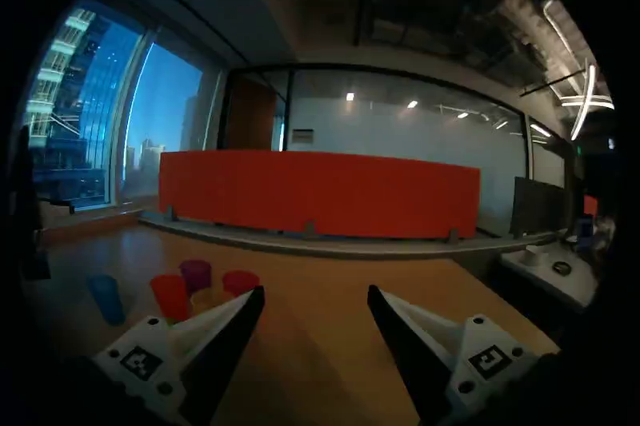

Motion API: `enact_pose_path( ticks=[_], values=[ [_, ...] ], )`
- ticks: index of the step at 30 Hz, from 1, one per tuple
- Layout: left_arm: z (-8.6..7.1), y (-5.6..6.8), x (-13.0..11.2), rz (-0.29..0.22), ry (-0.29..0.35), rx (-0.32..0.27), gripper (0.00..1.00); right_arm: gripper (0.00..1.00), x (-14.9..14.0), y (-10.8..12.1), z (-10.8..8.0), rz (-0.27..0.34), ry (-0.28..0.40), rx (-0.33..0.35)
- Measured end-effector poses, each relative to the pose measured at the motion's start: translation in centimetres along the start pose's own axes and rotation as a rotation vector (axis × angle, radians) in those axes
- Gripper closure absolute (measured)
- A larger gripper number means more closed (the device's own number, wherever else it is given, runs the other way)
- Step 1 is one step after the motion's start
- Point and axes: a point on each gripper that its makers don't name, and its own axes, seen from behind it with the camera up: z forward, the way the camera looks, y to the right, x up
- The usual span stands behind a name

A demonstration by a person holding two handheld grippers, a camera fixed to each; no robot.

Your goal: Pour water

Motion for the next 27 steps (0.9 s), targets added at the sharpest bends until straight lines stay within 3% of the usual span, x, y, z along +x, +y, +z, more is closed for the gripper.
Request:
enact_pose_path(
  ticks=[9, 18, 27],
  values=[
    [0.1, -0.8, 0.8, -0.024, 0.06, 0.056, 0.03, 0.0, 1.9, 0.9, 0.1, 0.013, 0.066, -0.056],
    [0.2, -1.4, 0.9, -0.007, 0.09, 0.101, 0.03, 0.0, 2.0, 1.6, 0.0, -0.003, 0.068, -0.089],
    [0.5, -0.8, 1.5, -0.005, 0.128, 0.114, 0.03, 0.0, 2.4, 2.3, 0.1, 0.053, 0.065, -0.114]
  ],
)
